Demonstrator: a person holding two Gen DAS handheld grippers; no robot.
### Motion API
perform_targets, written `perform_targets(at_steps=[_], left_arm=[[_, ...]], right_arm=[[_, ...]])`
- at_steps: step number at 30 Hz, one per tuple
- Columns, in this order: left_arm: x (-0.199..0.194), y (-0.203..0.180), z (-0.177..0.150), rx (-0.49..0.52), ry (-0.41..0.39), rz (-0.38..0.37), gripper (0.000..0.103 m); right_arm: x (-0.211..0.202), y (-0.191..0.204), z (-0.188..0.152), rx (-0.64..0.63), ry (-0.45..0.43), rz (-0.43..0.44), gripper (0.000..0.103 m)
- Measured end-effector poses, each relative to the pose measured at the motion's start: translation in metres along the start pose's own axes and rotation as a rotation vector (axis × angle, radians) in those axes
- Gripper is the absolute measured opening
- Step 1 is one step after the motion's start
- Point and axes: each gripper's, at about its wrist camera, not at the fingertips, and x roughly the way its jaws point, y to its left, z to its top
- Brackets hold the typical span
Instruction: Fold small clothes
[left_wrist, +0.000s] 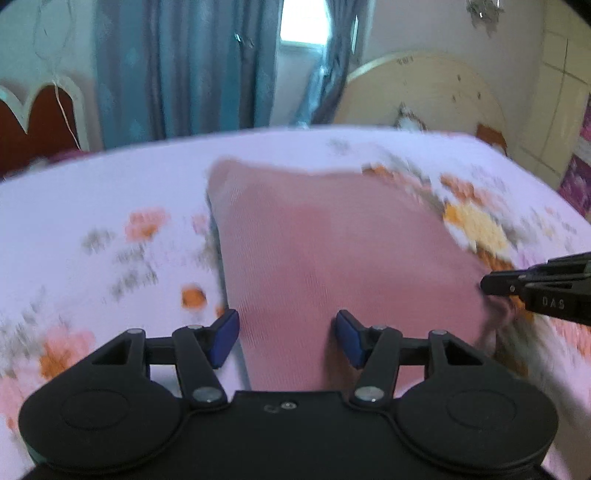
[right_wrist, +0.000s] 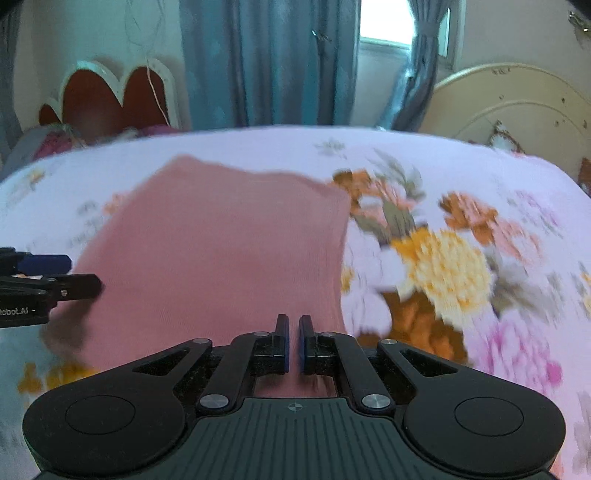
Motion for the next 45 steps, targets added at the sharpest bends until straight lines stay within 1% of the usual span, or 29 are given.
perform_targets(at_steps=[2,4,8,10,11,12,14,16,17,19,21,22,23,24,25,26,27,30,32,36,37,38,39,42,43,44,45], left_arm=[[0.009,0.003,-0.007,-0.013,0.048,-0.032,0.056],[0.013,0.006,-0.011,-0.02,0.052,-0.05,0.058],[0.011,0.017,-0.006,-0.057,0.077,-0.098,0.062],[0.004,0.024,-0.003,-0.08,0.075,-0.136,0.068],[0.001,0.028,-0.001,-0.094,0.068,-0.141,0.075],[0.0,0.03,0.001,-0.108,0.06,-0.142,0.08],[-0.004,0.037,0.008,-0.146,0.049,-0.145,0.083],[-0.003,0.044,0.018,-0.181,0.042,-0.149,0.088],[0.0,0.046,0.023,-0.197,0.037,-0.147,0.09],[0.007,0.05,0.035,-0.219,0.025,-0.133,0.09],[0.018,0.053,0.045,-0.232,0.021,-0.118,0.094],[0.024,0.054,0.049,-0.236,0.026,-0.11,0.094],[0.03,0.055,0.051,-0.244,0.037,-0.107,0.094],[0.037,0.057,0.053,-0.259,0.051,-0.109,0.094],[0.043,0.057,0.055,-0.274,0.064,-0.114,0.094],[0.048,0.058,0.056,-0.285,0.076,-0.113,0.093],[0.052,0.058,0.057,-0.293,0.08,-0.112,0.093],[0.062,0.058,0.059,-0.297,0.087,-0.125,0.093],[0.068,0.057,0.06,-0.293,0.088,-0.139,0.092],[0.081,0.057,0.062,-0.295,0.098,-0.163,0.092],[0.084,0.057,0.062,-0.299,0.104,-0.17,0.092],[0.087,0.057,0.062,-0.303,0.108,-0.178,0.092],[0.089,0.056,0.062,-0.307,0.111,-0.187,0.091],[0.096,0.054,0.062,-0.303,0.12,-0.216,0.09],[0.098,0.053,0.062,-0.296,0.118,-0.224,0.09],[0.099,0.051,0.062,-0.29,0.116,-0.232,0.085],[0.1,0.05,0.063,-0.287,0.115,-0.238,0.077]], right_arm=[[0.007,-0.002,-0.012,0.015,0.027,-0.024,0.002],[0.007,0.0,-0.018,0.008,0.009,-0.042,0.002],[0.0,0.003,-0.016,0.041,0.03,-0.062,0.002],[-0.008,0.002,-0.015,0.066,0.028,-0.058,0.002],[-0.011,0.003,-0.014,0.074,0.025,-0.062,0.002],[-0.015,0.004,-0.011,0.08,0.02,-0.071,0.002],[-0.023,0.004,-0.005,0.097,0.0,-0.075,0.002],[-0.024,0.003,0.004,0.108,-0.011,-0.06,0.002],[-0.021,0.001,0.01,0.112,-0.013,-0.053,0.002],[-0.01,-0.006,0.021,0.122,-0.016,-0.032,0.003],[0.005,-0.015,0.033,0.145,-0.017,-0.019,0.003],[0.012,-0.02,0.038,0.16,-0.019,-0.013,0.006],[0.017,-0.024,0.042,0.174,-0.025,-0.007,0.014],[0.023,-0.029,0.047,0.189,-0.038,-0.007,0.06],[0.026,-0.032,0.051,0.201,-0.067,-0.019,0.103],[0.026,-0.035,0.054,0.197,-0.106,-0.014,0.102],[0.03,-0.036,0.059,0.179,-0.108,0.0,0.102],[0.047,-0.043,0.07,0.18,-0.08,0.058,0.102],[0.061,-0.048,0.074,0.19,-0.047,0.1,0.102],[0.082,-0.053,0.073,0.205,0.0,0.16,0.102],[0.087,-0.053,0.071,0.21,0.012,0.174,0.1],[0.092,-0.054,0.069,0.216,0.027,0.194,0.095],[0.098,-0.055,0.067,0.228,0.05,0.216,0.088],[0.103,-0.055,0.065,0.222,0.036,0.237,0.088],[0.103,-0.054,0.065,0.225,0.037,0.248,0.086],[0.103,-0.053,0.066,0.231,0.036,0.258,0.081],[0.103,-0.051,0.066,0.229,0.039,0.272,0.066]])
